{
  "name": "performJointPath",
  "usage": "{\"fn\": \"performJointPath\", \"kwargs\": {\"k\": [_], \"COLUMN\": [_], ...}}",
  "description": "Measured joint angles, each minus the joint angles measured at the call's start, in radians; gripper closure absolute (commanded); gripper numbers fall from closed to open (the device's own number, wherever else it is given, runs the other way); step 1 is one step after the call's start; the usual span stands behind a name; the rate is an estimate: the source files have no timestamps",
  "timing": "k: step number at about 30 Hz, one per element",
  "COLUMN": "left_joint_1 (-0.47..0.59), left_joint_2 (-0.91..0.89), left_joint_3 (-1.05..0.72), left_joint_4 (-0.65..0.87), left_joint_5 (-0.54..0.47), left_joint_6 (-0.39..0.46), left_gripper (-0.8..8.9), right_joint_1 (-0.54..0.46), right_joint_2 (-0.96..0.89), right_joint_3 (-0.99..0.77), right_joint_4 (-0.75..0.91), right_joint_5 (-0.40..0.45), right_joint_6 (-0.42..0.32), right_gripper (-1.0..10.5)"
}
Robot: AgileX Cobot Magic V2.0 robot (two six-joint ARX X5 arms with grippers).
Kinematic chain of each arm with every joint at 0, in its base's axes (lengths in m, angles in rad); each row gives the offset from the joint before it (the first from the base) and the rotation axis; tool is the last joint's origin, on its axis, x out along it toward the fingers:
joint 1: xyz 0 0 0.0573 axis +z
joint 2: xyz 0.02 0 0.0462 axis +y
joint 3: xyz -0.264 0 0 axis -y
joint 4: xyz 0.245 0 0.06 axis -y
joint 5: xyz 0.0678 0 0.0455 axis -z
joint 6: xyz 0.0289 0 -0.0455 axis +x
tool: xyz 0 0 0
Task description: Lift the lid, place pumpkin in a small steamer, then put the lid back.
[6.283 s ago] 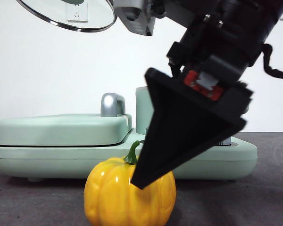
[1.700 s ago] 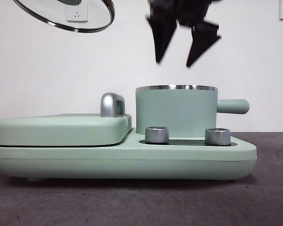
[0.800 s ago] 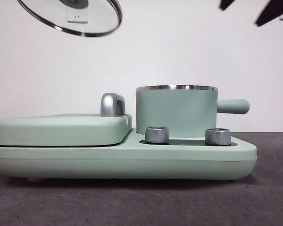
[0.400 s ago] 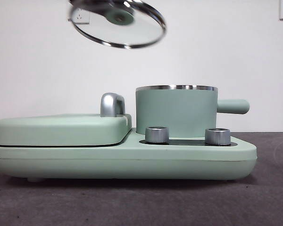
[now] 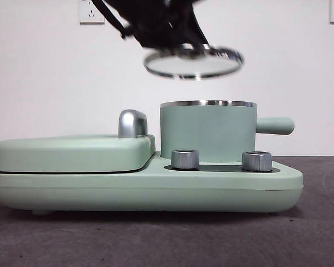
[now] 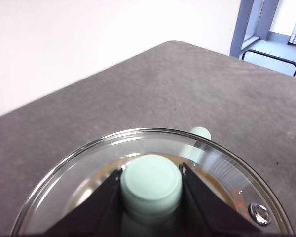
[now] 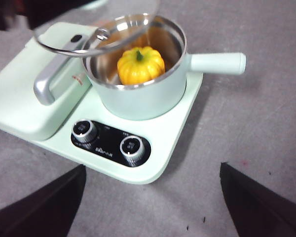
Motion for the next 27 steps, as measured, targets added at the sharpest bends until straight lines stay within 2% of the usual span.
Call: {"fn": "performJointPath", "kwargs": {"k": [7, 16, 27], "left_joint_1": [-0.005, -0.005, -0.006], "left_joint_2": [0.123, 0.162, 0.177], "left_joint_3": [0.000, 0.000, 0.000], "left_joint_4": [0.113, 0.189, 0.186], "left_joint_5": [-0.008, -0.008, -0.008], "left_joint_6": [0.000, 0.000, 0.002], "left_gripper": [8.03, 8.03, 8.03], "right_joint_1": [0.000, 0.000, 0.000], "right_joint_2": [0.000, 0.000, 0.000], "right_joint_3": [0.000, 0.000, 0.000], "right_joint_4": [-0.031, -0.051, -0.052], "right_joint_5": [0.000, 0.026, 0.049], "right_joint_6": [-0.005, -0.010, -0.040], "right_gripper": [5.3, 5.3, 5.3]}}
